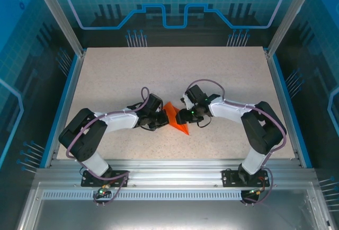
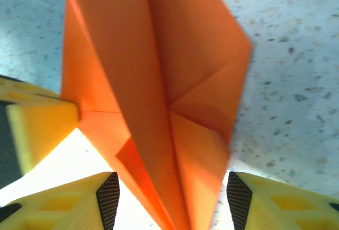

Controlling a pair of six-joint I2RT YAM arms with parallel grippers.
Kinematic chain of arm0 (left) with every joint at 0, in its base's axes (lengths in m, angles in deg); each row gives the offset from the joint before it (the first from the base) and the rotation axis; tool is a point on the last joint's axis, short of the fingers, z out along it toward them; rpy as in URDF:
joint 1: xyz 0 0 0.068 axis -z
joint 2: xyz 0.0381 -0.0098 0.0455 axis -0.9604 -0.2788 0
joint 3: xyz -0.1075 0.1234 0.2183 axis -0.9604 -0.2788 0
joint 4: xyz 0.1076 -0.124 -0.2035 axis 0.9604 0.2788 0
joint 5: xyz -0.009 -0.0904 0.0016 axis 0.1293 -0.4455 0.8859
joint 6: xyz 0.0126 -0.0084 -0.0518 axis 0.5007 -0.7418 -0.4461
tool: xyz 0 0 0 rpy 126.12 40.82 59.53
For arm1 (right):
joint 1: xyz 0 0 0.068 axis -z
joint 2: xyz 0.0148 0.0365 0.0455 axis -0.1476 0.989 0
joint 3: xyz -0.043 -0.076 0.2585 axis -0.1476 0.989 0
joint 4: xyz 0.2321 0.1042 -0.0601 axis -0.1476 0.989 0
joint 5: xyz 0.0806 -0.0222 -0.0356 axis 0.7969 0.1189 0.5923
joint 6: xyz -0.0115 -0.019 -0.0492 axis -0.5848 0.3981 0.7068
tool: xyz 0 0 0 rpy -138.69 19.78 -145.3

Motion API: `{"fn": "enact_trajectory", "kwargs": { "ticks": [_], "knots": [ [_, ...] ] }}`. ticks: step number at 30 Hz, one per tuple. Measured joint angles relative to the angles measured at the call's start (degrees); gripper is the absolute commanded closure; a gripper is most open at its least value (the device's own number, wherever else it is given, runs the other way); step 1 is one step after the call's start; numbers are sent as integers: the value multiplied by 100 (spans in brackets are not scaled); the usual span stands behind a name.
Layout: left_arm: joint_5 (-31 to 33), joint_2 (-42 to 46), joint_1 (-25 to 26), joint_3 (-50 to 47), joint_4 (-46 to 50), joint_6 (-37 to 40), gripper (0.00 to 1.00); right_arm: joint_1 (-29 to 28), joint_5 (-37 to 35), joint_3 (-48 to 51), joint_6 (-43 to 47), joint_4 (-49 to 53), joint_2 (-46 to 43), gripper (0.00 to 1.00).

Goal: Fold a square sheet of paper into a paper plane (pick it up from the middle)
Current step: Move the paper plane to the center of the table.

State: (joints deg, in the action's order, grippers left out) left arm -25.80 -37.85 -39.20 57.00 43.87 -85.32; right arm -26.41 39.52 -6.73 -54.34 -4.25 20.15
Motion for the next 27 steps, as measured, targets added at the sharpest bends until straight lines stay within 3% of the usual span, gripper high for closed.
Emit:
{"fn": "enact_trajectory", "kwargs": {
  "ticks": [7,19,27],
  "knots": [
    [-9,0,0,0,0,44,98,-17,133,-39,46,-35,146,36],
    [-24,0,0,0,2,103,98,-326,328,74,26,-214,-105,44],
    [-24,0,-7,0,2,103,98,-686,-216,-267,173,129,221,50]
  ]
}}
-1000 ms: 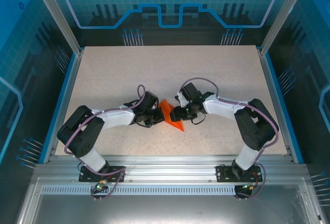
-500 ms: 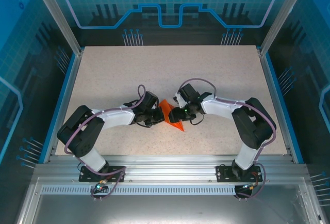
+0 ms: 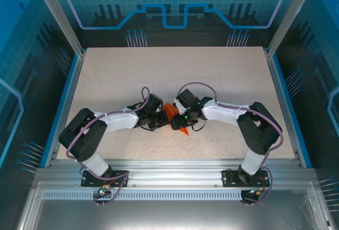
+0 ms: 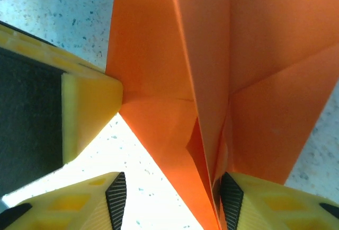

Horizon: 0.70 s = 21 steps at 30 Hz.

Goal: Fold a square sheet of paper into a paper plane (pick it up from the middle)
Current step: Move the paper plane to the center of the table.

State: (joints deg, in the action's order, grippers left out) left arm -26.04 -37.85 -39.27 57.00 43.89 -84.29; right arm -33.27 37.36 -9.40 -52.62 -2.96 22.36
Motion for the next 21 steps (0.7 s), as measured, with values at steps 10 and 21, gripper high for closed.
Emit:
{"fn": "enact_trajectory", "kwargs": {
  "ticks": [10,21],
  "knots": [
    [2,4,-22,0,0,2,98,-177,-595,-251,107,304,195,55],
    [0,4,-22,0,7,48,96,-177,-831,-345,66,431,328,73]
  ]
}}
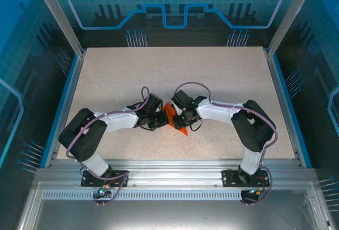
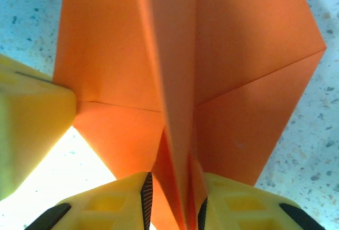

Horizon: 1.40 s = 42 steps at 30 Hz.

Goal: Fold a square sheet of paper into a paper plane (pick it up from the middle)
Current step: Move the paper plane to the center of the table.

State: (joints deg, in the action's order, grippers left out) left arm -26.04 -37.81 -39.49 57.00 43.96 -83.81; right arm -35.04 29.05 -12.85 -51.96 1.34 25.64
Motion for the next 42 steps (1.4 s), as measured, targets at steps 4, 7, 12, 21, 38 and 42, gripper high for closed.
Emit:
{"fn": "enact_trajectory", "kwargs": {
  "ticks": [4,7,12,21,38,42],
  "knots": [
    [0,2,0,0,-2,0,95,-4,-151,-63,9,116,160,83],
    [-17,35,0,0,-4,2,90,-22,-195,-120,11,173,168,89],
    [-11,267,0,-9,11,94,67,-96,-437,-236,-50,343,157,95],
    [247,1561,-57,-267,81,105,49,81,-898,-208,-492,610,-573,95],
    [743,2433,-330,-874,326,101,46,678,-710,-448,-1285,629,-90,92],
    [780,2481,-350,-901,323,101,46,678,-675,-592,-1303,643,90,91]
  ]
}}
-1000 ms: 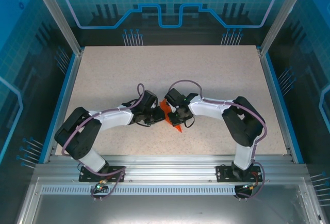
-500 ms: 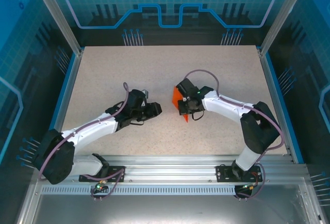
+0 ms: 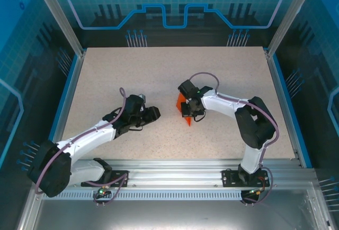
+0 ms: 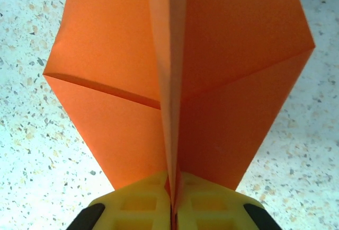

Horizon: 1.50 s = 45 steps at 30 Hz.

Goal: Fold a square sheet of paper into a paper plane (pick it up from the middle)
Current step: Move the paper plane to the center of the table.

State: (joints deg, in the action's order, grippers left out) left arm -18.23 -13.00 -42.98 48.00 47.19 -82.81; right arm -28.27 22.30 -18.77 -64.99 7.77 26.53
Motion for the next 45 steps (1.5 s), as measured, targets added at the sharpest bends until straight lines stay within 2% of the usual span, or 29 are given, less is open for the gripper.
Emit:
{"fn": "enact_trajectory", "kwargs": {
  "ticks": [8,18,21,27,33,45],
  "knots": [
    [2,7,-4,-15,11,0,46,-33,13,-153,-7,129,400,85],
    [2,7,-4,-79,17,0,46,-236,-354,-560,-39,514,756,80],
    [4,7,-4,-79,17,0,46,-278,-472,-658,-42,664,776,75],
    [0,7,-15,-79,15,0,46,-302,-667,-903,-20,901,776,79],
    [0,7,-15,-79,15,0,46,-304,-686,-1008,79,938,876,90],
    [0,7,-26,-79,20,2,46,-295,-562,-1088,22,911,992,93]
  ]
}}
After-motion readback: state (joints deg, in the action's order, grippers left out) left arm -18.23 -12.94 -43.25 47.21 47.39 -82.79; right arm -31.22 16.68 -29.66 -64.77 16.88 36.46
